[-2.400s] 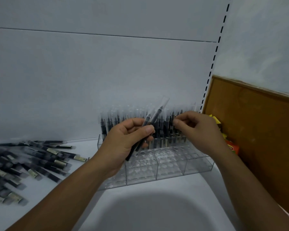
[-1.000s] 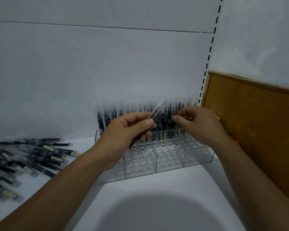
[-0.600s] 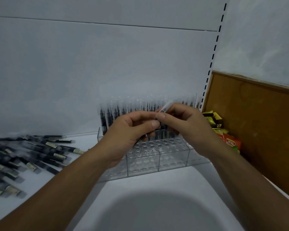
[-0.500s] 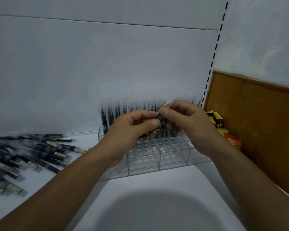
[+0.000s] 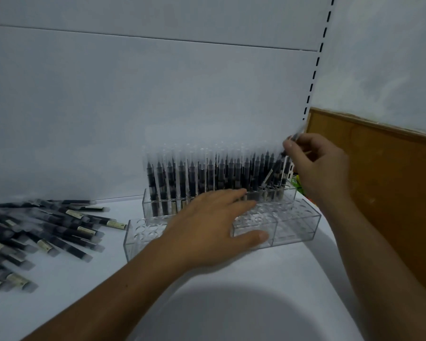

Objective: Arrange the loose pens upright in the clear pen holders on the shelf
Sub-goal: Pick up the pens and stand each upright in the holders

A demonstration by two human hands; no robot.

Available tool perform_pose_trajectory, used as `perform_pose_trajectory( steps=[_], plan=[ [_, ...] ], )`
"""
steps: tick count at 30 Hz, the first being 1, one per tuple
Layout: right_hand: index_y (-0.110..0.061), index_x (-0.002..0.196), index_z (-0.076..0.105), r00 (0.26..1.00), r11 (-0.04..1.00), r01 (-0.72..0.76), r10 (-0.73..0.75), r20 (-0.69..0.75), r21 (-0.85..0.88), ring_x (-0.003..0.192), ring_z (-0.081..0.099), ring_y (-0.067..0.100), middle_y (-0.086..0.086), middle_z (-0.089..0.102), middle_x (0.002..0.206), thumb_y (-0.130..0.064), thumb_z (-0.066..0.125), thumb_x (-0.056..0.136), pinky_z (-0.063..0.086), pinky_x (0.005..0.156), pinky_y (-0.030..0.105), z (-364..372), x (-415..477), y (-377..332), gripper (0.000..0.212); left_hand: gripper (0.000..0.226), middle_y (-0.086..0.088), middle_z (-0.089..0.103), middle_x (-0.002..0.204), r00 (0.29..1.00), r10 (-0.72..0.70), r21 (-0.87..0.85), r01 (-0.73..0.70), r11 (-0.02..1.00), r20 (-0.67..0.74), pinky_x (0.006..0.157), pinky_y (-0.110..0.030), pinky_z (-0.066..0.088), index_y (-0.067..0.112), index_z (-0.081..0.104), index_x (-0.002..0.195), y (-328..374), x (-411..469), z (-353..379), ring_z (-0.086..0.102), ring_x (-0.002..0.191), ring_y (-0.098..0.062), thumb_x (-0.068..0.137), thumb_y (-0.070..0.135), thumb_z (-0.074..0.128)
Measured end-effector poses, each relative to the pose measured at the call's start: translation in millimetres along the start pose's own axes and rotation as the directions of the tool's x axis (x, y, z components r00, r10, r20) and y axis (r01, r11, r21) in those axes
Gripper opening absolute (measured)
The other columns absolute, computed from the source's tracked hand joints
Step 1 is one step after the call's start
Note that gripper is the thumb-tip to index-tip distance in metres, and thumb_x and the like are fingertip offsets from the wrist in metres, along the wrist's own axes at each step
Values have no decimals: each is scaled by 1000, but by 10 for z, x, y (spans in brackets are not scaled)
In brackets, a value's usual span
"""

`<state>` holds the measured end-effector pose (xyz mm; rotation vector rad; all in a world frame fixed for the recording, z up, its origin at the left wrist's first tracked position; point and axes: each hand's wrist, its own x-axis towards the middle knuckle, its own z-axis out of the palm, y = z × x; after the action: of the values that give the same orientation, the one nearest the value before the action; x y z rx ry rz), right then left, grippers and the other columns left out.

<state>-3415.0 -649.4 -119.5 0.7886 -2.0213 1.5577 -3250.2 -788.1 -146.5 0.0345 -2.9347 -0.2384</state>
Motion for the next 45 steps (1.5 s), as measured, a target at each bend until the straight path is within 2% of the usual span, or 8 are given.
perform_pose_trajectory(
  steps=[8, 16, 21, 25, 32, 38, 41, 45],
  plan=[
    [-17, 105, 71, 972, 966, 82, -23, 235, -244, 69, 54, 1, -11, 61, 79, -34, 64, 93, 40, 59, 18, 83, -58, 95, 22, 74, 19, 14, 159, 999, 43, 81, -43, 996, -2, 117, -30, 8, 42, 11, 150, -13, 0, 21, 8, 146, -5, 87, 74, 33],
    [-16, 93, 72, 973, 966, 63, -3, 231, -252, 66, 53, 4, -9, 62, 74, -39, 62, 93, 39, 56, 23, 83, -36, 109, 25, 71, 18, 18, 158, 999, 43, 64, -43, 997, 0, 116, -30, 11, 43, 13, 150, 1, 8, -11, 9, 146, -6, 89, 68, 39],
    [-18, 106, 70, 944, 896, 168, -26, 330, -411, 78, 60, 17, 0, 70, 91, -38, 53, 99, 51, 70, 34, 140, -62, 65, 27, 70, 16, 19, 158, 999, 40, 64, -41, 997, 9, 116, -31, 13, 42, 14, 150, 17, 2, -23, 10, 146, -6, 90, 67, 40],
    [-19, 106, 69, 927, 890, 168, 4, 375, -423, 85, 62, 20, 1, 70, 94, -39, 54, 98, 55, 77, 41, 178, -75, 84, 27, 70, 16, 19, 158, 999, 44, 63, -45, 997, 8, 115, -31, 14, 42, 15, 150, 17, 8, -9, 11, 146, -6, 90, 67, 42],
    [-19, 96, 70, 913, 894, 114, 79, 401, -434, 79, 59, 18, -6, 60, 77, -38, 55, 97, 48, 68, 32, 115, -74, 20, 24, 69, 15, 26, 156, 997, 64, 83, -61, 995, -32, 116, -34, 16, 41, 18, 149, -19, 6, 68, 15, 145, -8, 89, 67, 40],
    [-23, 109, 71, 857, 825, 133, 182, 482, -549, 84, 62, 16, -4, 70, 95, -52, 50, 96, 56, 78, 40, -76, -33, -189, 38, 71, 14, 26, 156, 995, 104, 146, -102, 984, -7, 117, -33, 18, 36, 21, 150, -9, -33, -61, 21, 142, -8, 90, 69, 36],
    [-28, 103, 71, 872, 781, 201, 132, 471, -591, 81, 62, 13, -7, 71, 93, -54, 49, 96, 57, 73, 37, -149, -37, -353, 36, 67, 16, 28, 155, 994, 85, 143, -75, 987, -67, 114, -28, 22, 36, 27, 149, -22, -181, -238, 27, 140, -6, 91, 67, 38],
    [-28, 100, 71, 828, 831, 267, 61, 558, -487, 79, 60, 11, -9, 68, 88, -52, 50, 96, 53, 71, 31, 9, -144, -681, 32, 66, 21, 38, 148, 982, -27, 68, 40, 997, -185, 106, -19, 27, 39, 39, 143, -304, -631, -405, 36, 134, 0, 86, 72, 34]
  ],
)
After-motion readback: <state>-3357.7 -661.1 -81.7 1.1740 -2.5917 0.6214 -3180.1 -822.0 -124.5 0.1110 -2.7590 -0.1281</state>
